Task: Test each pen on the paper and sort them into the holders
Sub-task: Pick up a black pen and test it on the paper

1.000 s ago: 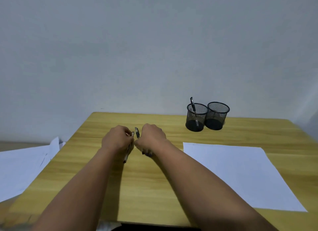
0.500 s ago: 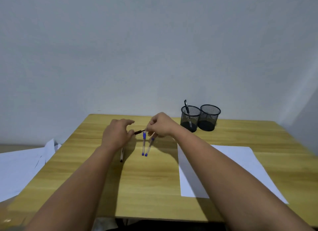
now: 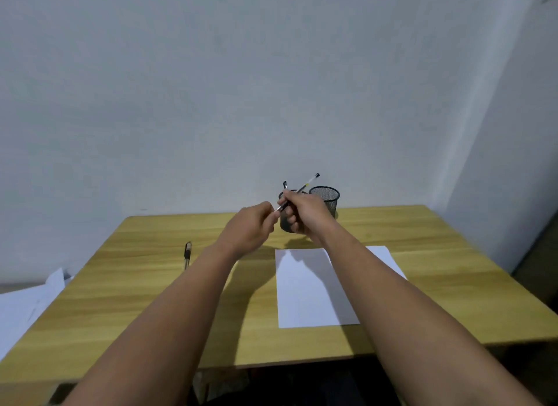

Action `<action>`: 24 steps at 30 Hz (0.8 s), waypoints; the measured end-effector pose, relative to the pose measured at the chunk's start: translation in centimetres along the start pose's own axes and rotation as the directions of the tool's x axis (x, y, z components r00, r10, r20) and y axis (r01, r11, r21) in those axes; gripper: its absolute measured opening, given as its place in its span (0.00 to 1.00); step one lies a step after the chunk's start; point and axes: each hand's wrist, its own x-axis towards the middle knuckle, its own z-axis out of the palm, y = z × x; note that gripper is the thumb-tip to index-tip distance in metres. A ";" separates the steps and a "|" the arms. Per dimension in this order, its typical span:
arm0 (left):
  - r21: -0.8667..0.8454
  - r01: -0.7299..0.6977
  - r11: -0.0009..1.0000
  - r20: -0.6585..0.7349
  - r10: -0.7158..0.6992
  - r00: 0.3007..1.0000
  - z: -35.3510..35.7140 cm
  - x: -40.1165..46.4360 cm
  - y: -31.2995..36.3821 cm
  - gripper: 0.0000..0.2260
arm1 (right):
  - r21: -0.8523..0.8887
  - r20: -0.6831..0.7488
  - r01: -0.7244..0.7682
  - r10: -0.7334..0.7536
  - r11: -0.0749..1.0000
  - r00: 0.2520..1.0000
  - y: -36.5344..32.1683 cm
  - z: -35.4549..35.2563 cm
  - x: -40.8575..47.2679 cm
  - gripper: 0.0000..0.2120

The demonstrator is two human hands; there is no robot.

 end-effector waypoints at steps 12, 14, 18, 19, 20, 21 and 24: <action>-0.207 0.209 0.956 0.155 -0.179 0.972 1.9 0.6 3.4 0.18 | -0.005 -0.204 -0.108 0.104 0.994 0.973 1.1 -0.2 2.5 0.13; -0.248 0.252 0.936 0.183 -0.210 0.960 1.9 0.9 2.8 0.19 | -0.016 -0.174 -0.126 0.121 0.992 0.977 1.0 -0.1 3.0 0.14; -0.330 0.330 0.884 0.241 -0.259 0.935 2.3 1.7 1.6 0.18 | 0.009 -0.143 -0.157 0.157 0.988 0.977 1.3 0.4 4.3 0.13; -0.339 0.338 0.878 0.244 -0.265 0.933 2.4 1.7 1.5 0.18 | 0.011 -0.141 -0.166 0.165 0.986 0.976 1.5 0.5 4.8 0.14; -0.353 0.344 0.870 0.247 -0.269 0.931 2.5 1.7 1.4 0.18 | 0.013 -0.139 -0.174 0.174 0.985 0.975 1.7 0.6 5.1 0.14; -0.370 0.351 0.860 0.250 -0.272 0.929 2.6 1.7 1.4 0.17 | 0.017 -0.138 -0.182 0.183 0.983 0.973 1.9 0.7 5.4 0.14; -0.408 0.370 0.835 0.267 -0.279 0.923 2.7 1.5 1.4 0.16 | 0.032 -0.125 -0.201 0.204 0.979 0.971 2.3 0.8 6.0 0.15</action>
